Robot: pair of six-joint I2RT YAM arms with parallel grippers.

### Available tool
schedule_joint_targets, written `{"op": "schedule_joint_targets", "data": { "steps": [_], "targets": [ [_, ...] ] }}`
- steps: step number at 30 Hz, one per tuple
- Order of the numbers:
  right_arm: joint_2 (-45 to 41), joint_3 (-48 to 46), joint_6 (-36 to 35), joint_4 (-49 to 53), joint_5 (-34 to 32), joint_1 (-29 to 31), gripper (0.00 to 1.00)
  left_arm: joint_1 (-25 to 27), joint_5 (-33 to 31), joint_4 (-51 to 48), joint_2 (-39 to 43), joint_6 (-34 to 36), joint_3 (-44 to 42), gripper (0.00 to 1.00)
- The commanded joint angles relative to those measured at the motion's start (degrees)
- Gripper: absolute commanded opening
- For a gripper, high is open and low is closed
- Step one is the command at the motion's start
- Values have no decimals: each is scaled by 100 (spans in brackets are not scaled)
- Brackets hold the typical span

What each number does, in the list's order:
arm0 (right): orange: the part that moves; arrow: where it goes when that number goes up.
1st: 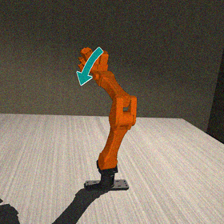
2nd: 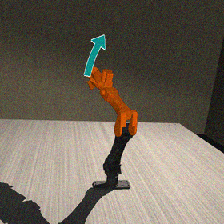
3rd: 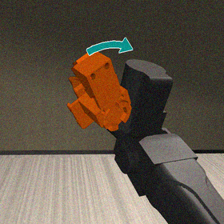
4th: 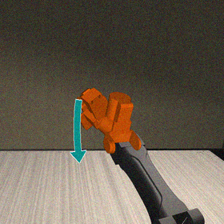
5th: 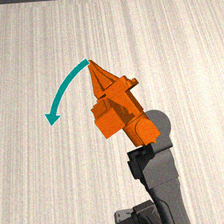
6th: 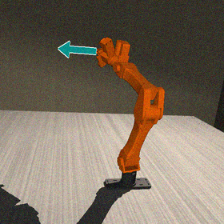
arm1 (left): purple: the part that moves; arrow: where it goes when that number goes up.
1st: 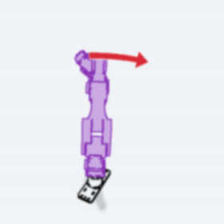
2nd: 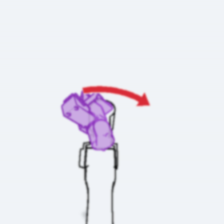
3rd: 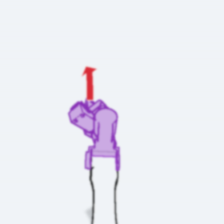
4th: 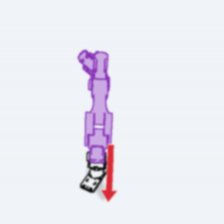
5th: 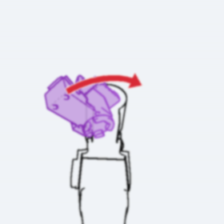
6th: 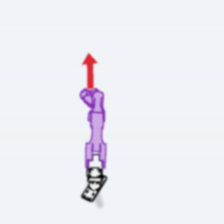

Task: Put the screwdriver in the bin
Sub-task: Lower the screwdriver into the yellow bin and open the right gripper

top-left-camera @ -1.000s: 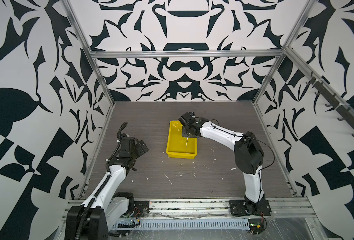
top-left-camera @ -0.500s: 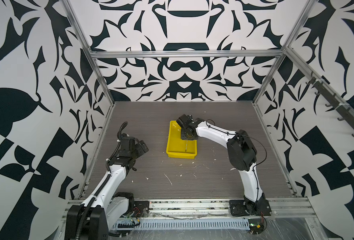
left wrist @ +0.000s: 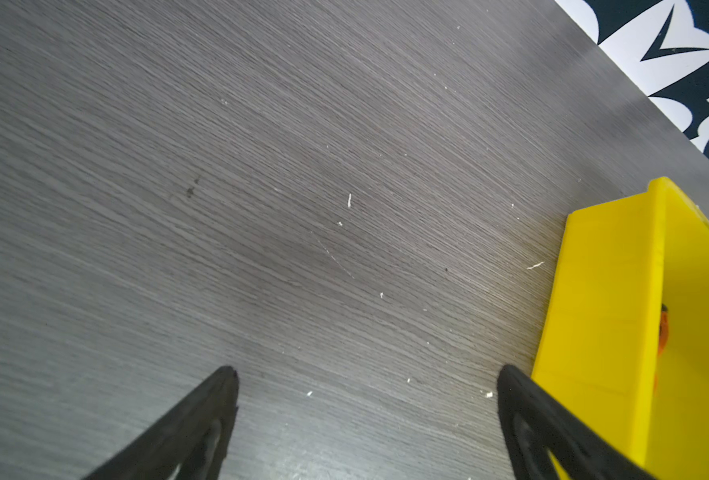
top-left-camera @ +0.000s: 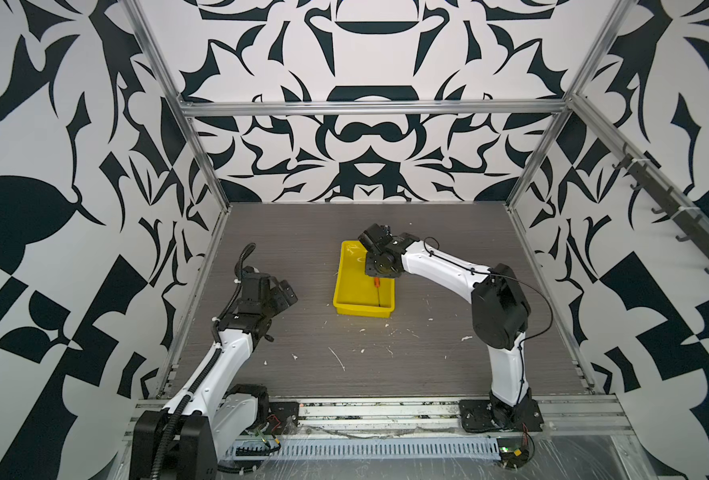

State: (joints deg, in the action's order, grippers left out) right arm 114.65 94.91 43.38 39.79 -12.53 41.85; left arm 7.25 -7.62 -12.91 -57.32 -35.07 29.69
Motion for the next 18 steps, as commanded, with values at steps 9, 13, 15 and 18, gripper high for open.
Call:
{"op": "schedule_joint_targets", "data": {
  "steps": [9, 13, 15, 18],
  "targets": [
    [-2436, -2139, 130, -1096, -1066, 15, 35, -13, -77, -171, 92, -53, 119, 100],
    [-3471, -3416, -452, -1920, -1613, 13, 50, -13, -55, -109, 159, -61, 64, 100],
    [-3916, -3930, -829, -2205, -2027, 17, 57, -13, -13, -65, 201, -61, 28, 100],
    [-4503, -4568, -858, -2272, -2844, 11, 99, -12, -8, -45, 204, -66, 17, 100]
  ]
}}
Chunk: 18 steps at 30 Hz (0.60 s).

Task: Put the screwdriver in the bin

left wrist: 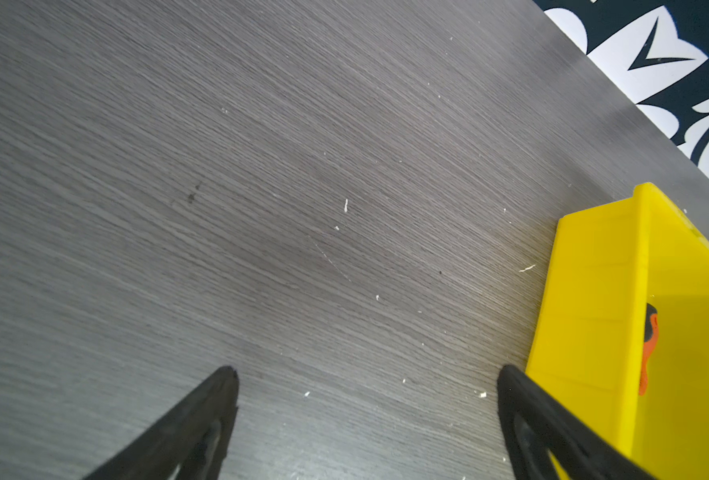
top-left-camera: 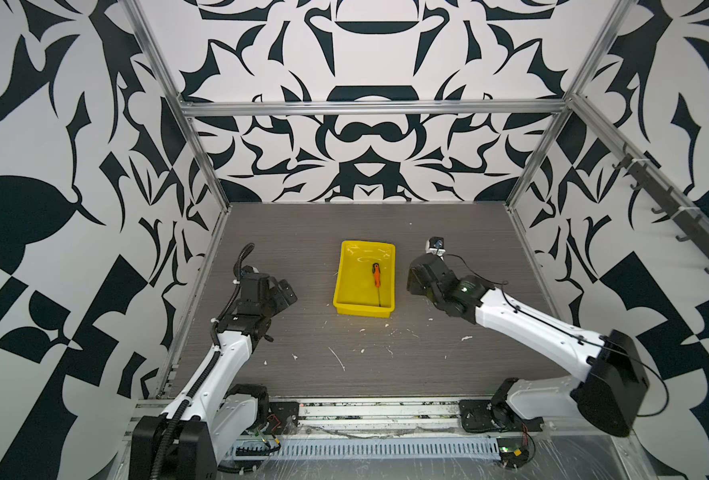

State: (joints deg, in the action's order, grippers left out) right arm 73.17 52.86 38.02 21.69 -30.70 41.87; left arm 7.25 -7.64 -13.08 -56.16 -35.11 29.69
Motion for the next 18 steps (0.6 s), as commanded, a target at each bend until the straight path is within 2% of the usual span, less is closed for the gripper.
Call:
{"op": "schedule_joint_targets", "data": {
  "steps": [1, 3, 7, 9, 13, 14, 18],
  "targets": [
    [-531, -596, -417, -567, -1118, 12, 100, -13, -23, -14, 66, -66, 19, 100],
    [-822, -1084, -1234, -1029, -1166, 8, 99, -13, -21, -35, 28, -66, 49, 100],
    [-1200, -1978, -3843, -2145, -620, 14, 100, -13, -38, -55, -48, -74, 81, 100],
    [-1261, -2421, -4827, -2816, -490, 6, 100, -13, -30, -37, -78, -75, 87, 100],
    [-823, -3454, -6723, -5030, -738, -59, 100, -13, 26, -63, -113, -74, 94, 100],
    [-634, -3535, -6906, -5334, -761, -121, 100, -13, 30, -47, -122, -66, 90, 100],
    [-112, -3472, -6382, -5501, -162, -581, 100, -13, 43, -45, -137, -65, 98, 100]
  ]
}}
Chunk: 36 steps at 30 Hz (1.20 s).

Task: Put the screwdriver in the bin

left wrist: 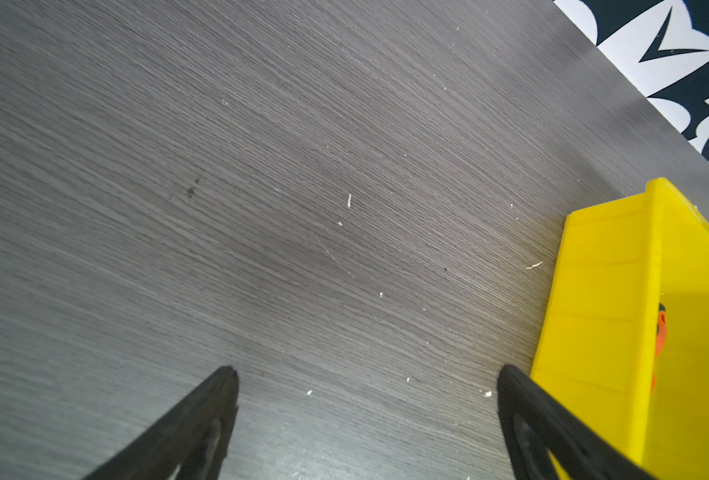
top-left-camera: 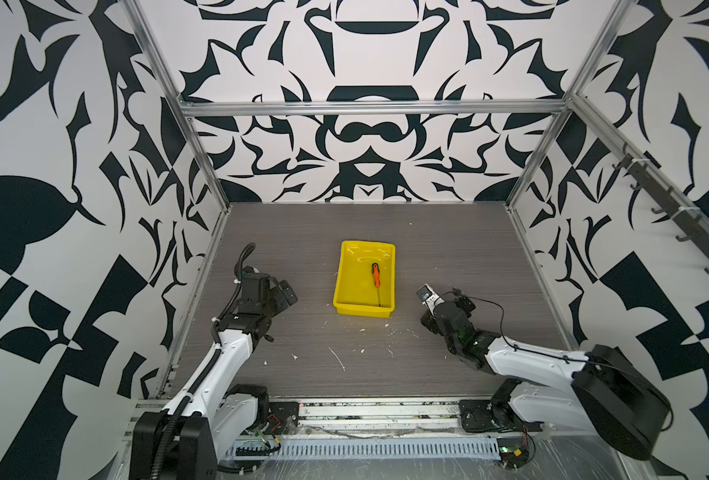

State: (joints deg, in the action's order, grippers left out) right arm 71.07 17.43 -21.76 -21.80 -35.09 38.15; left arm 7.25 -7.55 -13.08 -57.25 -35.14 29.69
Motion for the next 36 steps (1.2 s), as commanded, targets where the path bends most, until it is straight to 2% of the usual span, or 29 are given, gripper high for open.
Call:
{"op": "schedule_joint_targets", "data": {
  "steps": [1, 5, 8, 13, 17, 20, 24, 29, 30, 33, 35, 36],
  "targets": [
    [219, 53, -208, -1359, 358, -322, 100, -13, 14, -48, -31, -64, 98, 100],
    [587, 109, 333, -1853, 889, -916, 99, -12, 82, 7, -107, -55, 115, 100],
    [782, 177, 677, -2022, 1045, -1348, 99, -12, 125, -36, -200, -45, 159, 100],
    [991, 286, 703, -2178, 1135, -1642, 100, -13, 146, -33, -283, -28, 203, 100],
    [900, 206, 1309, -2440, 1180, -1850, 99, -13, 172, 28, -271, -28, 172, 100],
    [947, 183, 1258, -2592, 1186, -1898, 99, -13, 257, 31, -350, -11, 192, 100],
    [844, 133, 1475, -2560, 1303, -2087, 100, -13, 193, 39, -472, -37, 225, 100],
    [1126, 651, 1829, -1890, 1243, -2470, 99, -13, 286, 37, -625, -50, 286, 100],
    [1230, 647, 1808, -2029, 1330, -2535, 99, -13, 317, 66, -650, -56, 292, 100],
    [1700, 117, 1989, -3459, 1539, -2829, 99, -12, 479, 113, -721, -29, 316, 100],
    [1935, -308, 2098, -4452, 1356, -2902, 99, -13, 531, 106, -751, -28, 308, 100],
    [1919, -390, 2125, -4561, 1290, -2910, 99, -10, 507, 96, -758, -36, 317, 100]
  ]
}}
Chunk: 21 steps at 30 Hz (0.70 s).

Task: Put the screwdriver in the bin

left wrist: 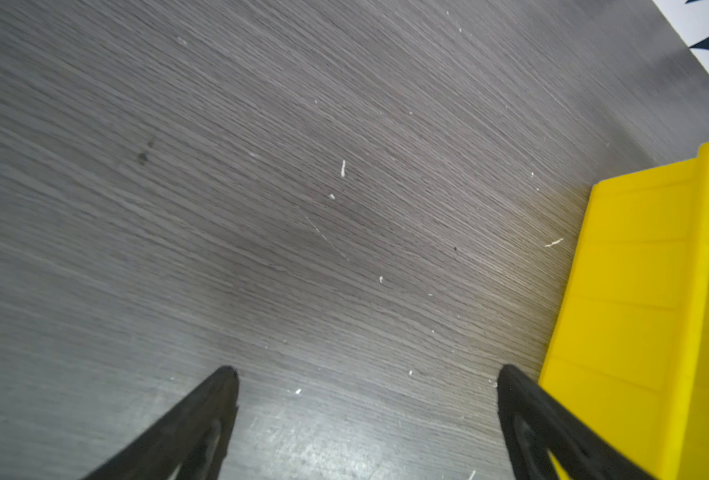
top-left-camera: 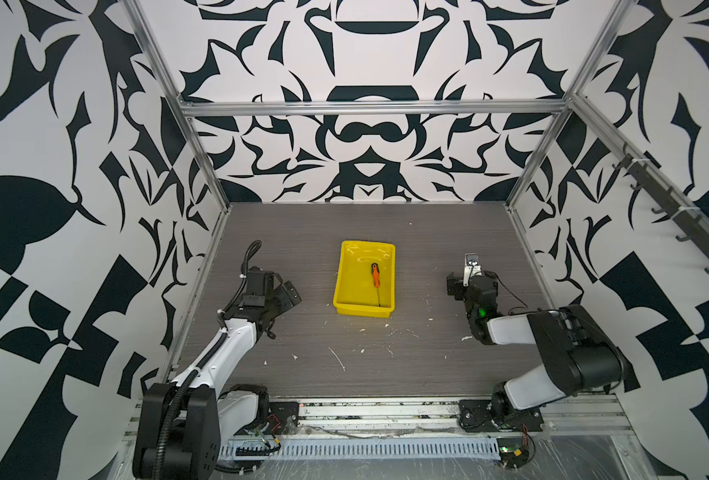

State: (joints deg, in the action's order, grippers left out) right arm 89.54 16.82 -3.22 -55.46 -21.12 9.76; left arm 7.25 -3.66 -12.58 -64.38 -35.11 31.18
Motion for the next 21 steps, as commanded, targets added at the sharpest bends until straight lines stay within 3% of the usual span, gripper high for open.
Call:
{"op": "schedule_joint_targets", "data": {
  "steps": [1, 5, 6, 9, 13, 18, 21],
  "targets": [
    [3, -334, 319, -1095, -157, -64, 100, -12, 73, 37, -54, -51, 178, 100],
    [27, 250, 416, -20, -461, -63, 100, -13, -27, -30, -42, -91, 178, 100],
    [-38, 86, 468, -246, -417, -58, 100, -13, -75, 3, -27, -92, 156, 100],
    [31, 93, -27, -350, 725, -59, 100, -10, 102, 427, 1, 10, 34, 100],
    [21, 86, -16, -341, 662, -66, 100, 14, 336, 971, 190, 746, 16, 100],
    [-17, 191, 32, -60, 829, -132, 100, 14, -1255, 1063, 395, 1472, 463, 100],
    [-32, 199, 43, -39, 845, -154, 100, 14, -1532, 1692, 222, 2536, 306, 100]
  ]
}}
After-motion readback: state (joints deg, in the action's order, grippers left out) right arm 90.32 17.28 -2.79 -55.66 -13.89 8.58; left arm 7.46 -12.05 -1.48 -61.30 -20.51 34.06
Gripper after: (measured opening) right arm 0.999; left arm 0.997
